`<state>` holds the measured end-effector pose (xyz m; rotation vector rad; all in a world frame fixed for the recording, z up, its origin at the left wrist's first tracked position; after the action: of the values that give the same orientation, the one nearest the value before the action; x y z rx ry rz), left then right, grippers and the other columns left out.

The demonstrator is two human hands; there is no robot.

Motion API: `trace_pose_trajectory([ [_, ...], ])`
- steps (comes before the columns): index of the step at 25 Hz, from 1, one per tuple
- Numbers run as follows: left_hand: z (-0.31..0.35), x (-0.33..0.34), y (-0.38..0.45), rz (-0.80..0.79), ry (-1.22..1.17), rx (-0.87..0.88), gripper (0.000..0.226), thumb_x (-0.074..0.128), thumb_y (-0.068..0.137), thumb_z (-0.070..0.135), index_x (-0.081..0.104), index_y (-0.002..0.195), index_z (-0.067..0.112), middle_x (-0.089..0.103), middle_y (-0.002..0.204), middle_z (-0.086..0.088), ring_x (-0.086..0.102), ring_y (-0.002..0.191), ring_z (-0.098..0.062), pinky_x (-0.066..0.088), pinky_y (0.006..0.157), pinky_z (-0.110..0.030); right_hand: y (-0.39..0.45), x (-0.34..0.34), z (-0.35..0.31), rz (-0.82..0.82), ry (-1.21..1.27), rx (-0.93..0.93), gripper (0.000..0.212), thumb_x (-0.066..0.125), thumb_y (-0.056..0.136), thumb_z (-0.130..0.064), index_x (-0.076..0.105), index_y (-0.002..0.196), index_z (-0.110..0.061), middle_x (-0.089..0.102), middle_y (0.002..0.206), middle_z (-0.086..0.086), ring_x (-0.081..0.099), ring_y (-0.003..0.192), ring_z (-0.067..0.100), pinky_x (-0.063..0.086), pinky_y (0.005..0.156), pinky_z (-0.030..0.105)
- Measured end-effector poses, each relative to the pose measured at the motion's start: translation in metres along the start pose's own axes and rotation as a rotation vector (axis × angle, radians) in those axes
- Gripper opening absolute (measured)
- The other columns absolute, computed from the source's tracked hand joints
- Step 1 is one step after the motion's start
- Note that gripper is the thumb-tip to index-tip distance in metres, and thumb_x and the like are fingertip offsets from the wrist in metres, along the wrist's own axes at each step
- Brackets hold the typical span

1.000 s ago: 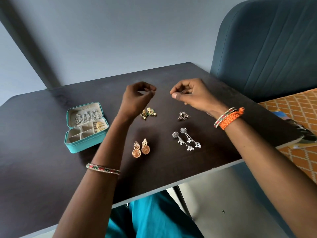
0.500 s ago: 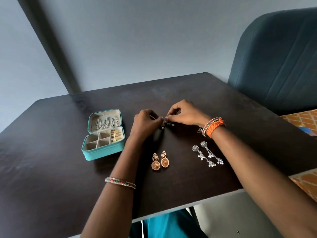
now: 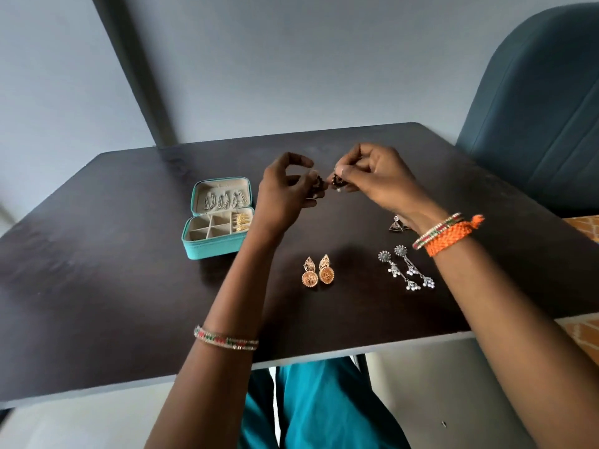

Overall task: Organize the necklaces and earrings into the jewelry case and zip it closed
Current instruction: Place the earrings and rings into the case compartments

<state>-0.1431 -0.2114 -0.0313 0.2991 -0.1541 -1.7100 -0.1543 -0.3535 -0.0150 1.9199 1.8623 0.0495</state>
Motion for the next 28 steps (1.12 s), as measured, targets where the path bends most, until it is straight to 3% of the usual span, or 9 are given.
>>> trace_pose_trajectory([
  [4, 0.023, -0.012, -0.049, 0.016, -0.175, 0.002, 0.011, 0.056, 0.092, 0.005, 0.063, 0.091, 0.014, 0.070, 0.074, -0.003, 0.066, 0.065, -0.010, 0.056, 0.063, -0.022, -0.040, 0.010, -0.027, 0.062, 0.253, 0.006, 0.010, 0.063, 0.088, -0.004, 0.065, 0.090, -0.013, 0.071, 0.078, 0.006, 0.069, 0.072, 0.014, 0.057, 0.060, 0.027],
  [7, 0.019, -0.020, -0.079, 0.036, -0.262, -0.104, 0.012, 0.057, 0.091, 0.006, 0.065, 0.091, 0.014, 0.071, 0.069, 0.000, 0.068, 0.063, -0.010, 0.055, 0.054, -0.021, -0.064, 0.026, -0.029, 0.052, 0.305, 0.050, 0.013, 0.060, 0.088, 0.001, 0.068, 0.092, -0.009, 0.071, 0.079, 0.004, 0.069, 0.070, 0.010, 0.055, 0.055, 0.023],
  [13, 0.008, -0.040, -0.105, 0.110, -0.197, -0.163, 0.015, 0.059, 0.090, 0.005, 0.067, 0.094, 0.017, 0.072, 0.069, 0.004, 0.069, 0.065, -0.006, 0.054, 0.054, -0.019, -0.081, 0.059, -0.022, -0.016, 0.299, 0.150, 0.028, 0.053, 0.089, 0.009, 0.069, 0.098, -0.012, 0.071, 0.096, 0.007, 0.068, 0.090, 0.016, 0.058, 0.075, 0.027],
  [16, 0.001, -0.049, -0.117, 0.176, -0.215, -0.198, 0.013, 0.063, 0.088, 0.008, 0.068, 0.093, 0.019, 0.072, 0.069, 0.003, 0.068, 0.065, -0.006, 0.053, 0.053, -0.017, -0.092, 0.068, -0.021, -0.030, 0.285, 0.202, 0.032, 0.050, 0.089, 0.009, 0.069, 0.105, -0.010, 0.071, 0.092, 0.004, 0.064, 0.081, 0.010, 0.051, 0.074, 0.018],
  [18, 0.000, -0.053, -0.124, 0.204, -0.245, -0.194, 0.013, 0.064, 0.087, 0.009, 0.069, 0.095, 0.018, 0.073, 0.071, 0.002, 0.068, 0.067, -0.007, 0.053, 0.056, -0.017, -0.102, 0.072, -0.019, -0.018, 0.325, 0.238, 0.038, 0.045, 0.088, 0.011, 0.069, 0.109, -0.010, 0.069, 0.089, 0.008, 0.059, 0.079, 0.014, 0.048, 0.075, 0.020],
  [21, -0.001, -0.056, -0.136, 0.227, -0.303, -0.185, 0.014, 0.063, 0.087, 0.009, 0.068, 0.099, 0.013, 0.073, 0.072, -0.001, 0.068, 0.065, -0.008, 0.055, 0.061, -0.020, -0.116, 0.077, -0.022, -0.042, 0.497, 0.295, 0.044, 0.037, 0.087, 0.014, 0.067, 0.109, -0.008, 0.071, 0.099, 0.009, 0.065, 0.089, 0.016, 0.051, 0.080, 0.024],
  [25, 0.005, -0.058, -0.148, 0.244, -0.301, -0.160, 0.015, 0.063, 0.087, 0.007, 0.068, 0.101, 0.009, 0.072, 0.071, -0.001, 0.067, 0.062, -0.008, 0.054, 0.058, -0.020, -0.128, 0.082, -0.029, -0.062, 0.583, 0.296, 0.034, 0.043, 0.091, 0.009, 0.066, 0.110, -0.008, 0.072, 0.102, 0.009, 0.068, 0.098, 0.018, 0.054, 0.090, 0.030],
  [28, 0.010, -0.060, -0.153, 0.268, -0.343, -0.155, 0.012, 0.059, 0.090, 0.006, 0.068, 0.097, 0.009, 0.072, 0.068, -0.001, 0.068, 0.061, -0.008, 0.054, 0.059, -0.019, -0.131, 0.083, -0.033, -0.046, 0.605, 0.268, 0.039, 0.039, 0.090, 0.013, 0.064, 0.114, -0.004, 0.072, 0.106, 0.012, 0.067, 0.104, 0.019, 0.055, 0.086, 0.026],
])
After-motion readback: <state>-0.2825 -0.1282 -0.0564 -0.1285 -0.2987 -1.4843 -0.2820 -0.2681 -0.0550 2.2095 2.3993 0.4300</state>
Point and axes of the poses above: each hand's wrist, its own y-axis towards the middle knuckle, its own x-axis out of the palm, z = x × y, the point moved 10 cm from there along y, towards the middle knuckle
